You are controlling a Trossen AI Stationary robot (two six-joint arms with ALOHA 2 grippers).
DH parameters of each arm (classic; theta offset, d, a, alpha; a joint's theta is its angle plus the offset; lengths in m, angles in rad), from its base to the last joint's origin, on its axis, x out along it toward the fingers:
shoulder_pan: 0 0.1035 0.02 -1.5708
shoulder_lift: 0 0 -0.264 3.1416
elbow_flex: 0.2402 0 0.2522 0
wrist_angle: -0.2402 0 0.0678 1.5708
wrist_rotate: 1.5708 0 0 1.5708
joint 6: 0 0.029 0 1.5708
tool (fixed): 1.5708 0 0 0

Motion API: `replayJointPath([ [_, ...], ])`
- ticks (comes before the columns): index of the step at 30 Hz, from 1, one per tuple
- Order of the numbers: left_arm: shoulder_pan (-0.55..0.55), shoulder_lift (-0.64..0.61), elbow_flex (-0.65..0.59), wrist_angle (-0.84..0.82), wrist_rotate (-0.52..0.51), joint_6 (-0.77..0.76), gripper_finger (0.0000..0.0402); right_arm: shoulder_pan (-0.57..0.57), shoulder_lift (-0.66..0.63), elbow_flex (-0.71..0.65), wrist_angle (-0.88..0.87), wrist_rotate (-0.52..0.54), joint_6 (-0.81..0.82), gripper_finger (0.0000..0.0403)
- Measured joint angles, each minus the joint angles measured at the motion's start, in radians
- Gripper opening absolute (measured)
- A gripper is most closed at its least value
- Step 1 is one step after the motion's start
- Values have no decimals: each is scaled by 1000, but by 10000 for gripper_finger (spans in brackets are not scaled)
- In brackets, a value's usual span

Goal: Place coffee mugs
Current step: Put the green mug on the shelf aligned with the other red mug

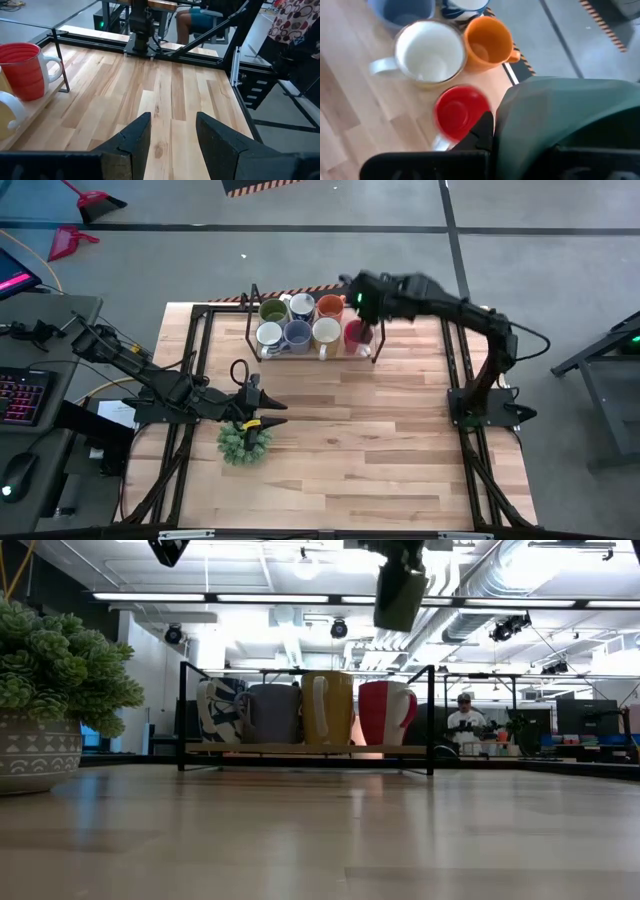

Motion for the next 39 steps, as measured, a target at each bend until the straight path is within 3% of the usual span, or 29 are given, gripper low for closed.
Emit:
replayJointPath([
  [7, 0, 0, 0, 6, -11, 18, 145, -265, 3, -23, 183, -198, -234, 5],
  [13, 0, 0, 0, 51, -11, 17, 145, -394, 55, -23, 306, -322, -371, 5],
  [22, 0, 0, 0, 105, -13, -2, 145, -424, 201, -24, 311, -356, -534, 5],
  [39, 0, 0, 0, 117, -38, -2, 145, -427, 277, -24, 225, -424, -643, 5],
])
